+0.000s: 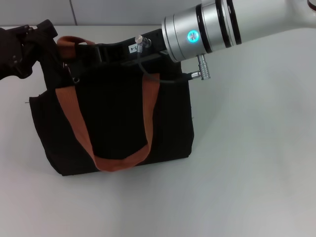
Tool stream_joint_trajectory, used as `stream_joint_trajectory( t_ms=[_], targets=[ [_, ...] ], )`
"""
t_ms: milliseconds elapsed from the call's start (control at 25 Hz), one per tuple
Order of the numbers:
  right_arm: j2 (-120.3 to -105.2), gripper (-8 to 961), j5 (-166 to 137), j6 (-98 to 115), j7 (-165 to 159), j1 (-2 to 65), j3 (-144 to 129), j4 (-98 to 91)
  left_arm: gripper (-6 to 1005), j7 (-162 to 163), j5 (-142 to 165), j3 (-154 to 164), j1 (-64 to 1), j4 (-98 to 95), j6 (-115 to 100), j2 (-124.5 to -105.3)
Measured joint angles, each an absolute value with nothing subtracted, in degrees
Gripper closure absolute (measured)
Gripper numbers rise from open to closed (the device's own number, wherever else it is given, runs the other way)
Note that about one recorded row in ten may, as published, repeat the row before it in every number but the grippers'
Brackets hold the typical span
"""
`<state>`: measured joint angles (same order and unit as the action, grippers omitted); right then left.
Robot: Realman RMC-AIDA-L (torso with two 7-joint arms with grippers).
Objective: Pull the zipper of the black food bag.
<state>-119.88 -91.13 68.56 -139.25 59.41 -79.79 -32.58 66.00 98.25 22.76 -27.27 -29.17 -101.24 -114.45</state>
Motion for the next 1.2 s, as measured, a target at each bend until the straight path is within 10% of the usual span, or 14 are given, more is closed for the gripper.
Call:
stream_joint_trajectory(
  t_ms=[600, 680, 1200],
  targets=[
    [-119.88, 827, -88.7, 66.5, -139.3, 59.4, -84.0, -33.0, 979, 66.0, 98.3, 22.8, -26.9, -29.2, -101.5, -114.52],
    [-119.88, 955, -88.8, 66.5, -139.3, 59.2, -84.1, -33.2, 979, 66.0, 98.2, 22.7, -26.8, -29.2, -101.6, -114.52],
    [-119.28, 957, -96.1, 65.8, -144.2, 51.4, -81.3, -41.2, 979, 66.0, 97.2, 22.6, -26.5, -29.1, -101.3, -114.2]
  ],
)
